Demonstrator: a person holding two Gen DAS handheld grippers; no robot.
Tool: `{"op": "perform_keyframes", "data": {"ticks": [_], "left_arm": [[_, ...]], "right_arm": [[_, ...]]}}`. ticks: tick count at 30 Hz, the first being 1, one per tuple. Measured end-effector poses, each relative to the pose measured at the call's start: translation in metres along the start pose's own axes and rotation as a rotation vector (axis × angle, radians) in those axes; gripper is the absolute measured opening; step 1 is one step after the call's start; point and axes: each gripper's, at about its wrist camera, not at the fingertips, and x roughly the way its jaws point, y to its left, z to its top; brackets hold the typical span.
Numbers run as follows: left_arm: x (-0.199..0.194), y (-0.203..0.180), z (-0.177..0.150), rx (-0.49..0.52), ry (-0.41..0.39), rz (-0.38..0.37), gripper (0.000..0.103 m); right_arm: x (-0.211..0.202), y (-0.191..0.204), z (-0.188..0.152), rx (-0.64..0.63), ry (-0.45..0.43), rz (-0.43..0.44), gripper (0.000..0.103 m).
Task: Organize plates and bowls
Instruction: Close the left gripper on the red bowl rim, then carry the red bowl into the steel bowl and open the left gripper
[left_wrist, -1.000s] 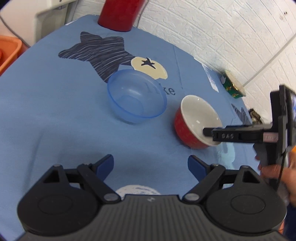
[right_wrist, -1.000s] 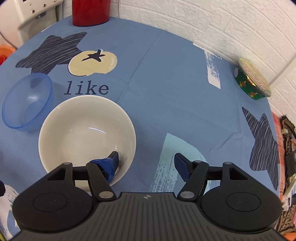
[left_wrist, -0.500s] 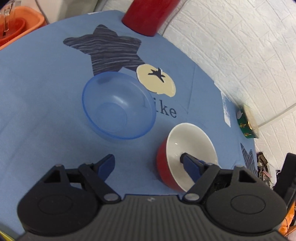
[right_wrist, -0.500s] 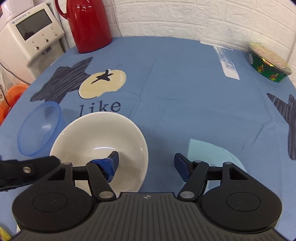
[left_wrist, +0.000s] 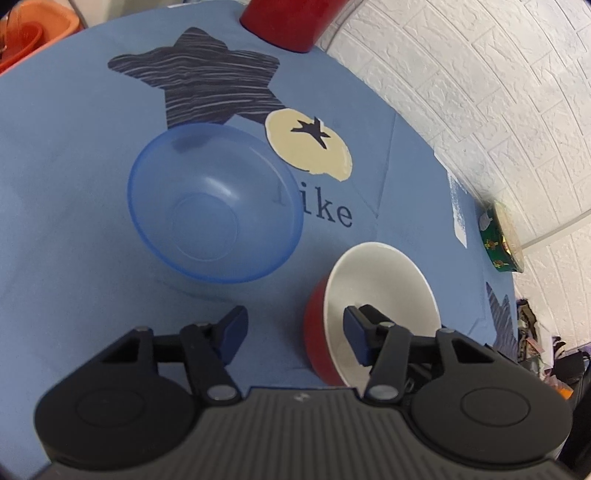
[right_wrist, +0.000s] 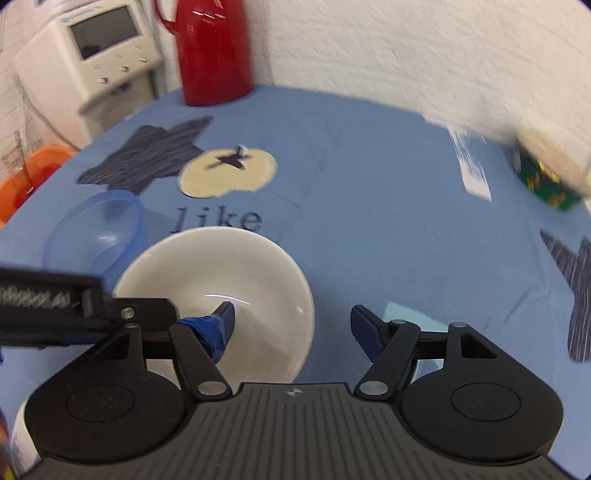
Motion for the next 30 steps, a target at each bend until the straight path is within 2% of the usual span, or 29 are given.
{"op": "perform_keyframes", "data": {"ticks": [1,3,4,5,8,16,21,30], "left_arm": [[0.001,0.001,0.001,-0.004,0.014,-0.017,0.05],[0.003,-0.001,0.0,0.015,0.036,-0.033,0.04],[0.005,-0.003,0.0,0.031,0.045,-0.033,0.025],[0.008,-0.003,0.001,0.039,0.063,-0.056,0.016],[0.012,-0.008,0.006,0.085,0.075,-0.059,0.008],[-0.007,-0.007,-0.003,0.16,0.085,-0.044,0.005],[-0.027,-0.003,-0.018,0.179,0.102,-0.022,0.005],[-0.08,0.002,-0.062,0.202,0.123,-0.05,0.006]], "right_arm": [[-0.001,0.001,-0.002,-0.02,-0.008,0.003,0.052],[0.003,0.0,-0.005,-0.022,0.0,0.034,0.043],[0.004,0.0,-0.007,-0.008,-0.008,0.054,0.039],[0.004,0.0,-0.007,0.003,-0.008,0.077,0.026],[0.002,0.01,-0.007,-0.029,-0.019,0.067,0.024],[-0.023,0.02,-0.014,-0.028,-0.041,0.084,0.025],[-0.038,0.028,-0.025,0.01,0.009,0.103,0.025],[-0.096,0.051,-0.056,-0.018,0.01,0.084,0.025]]}}
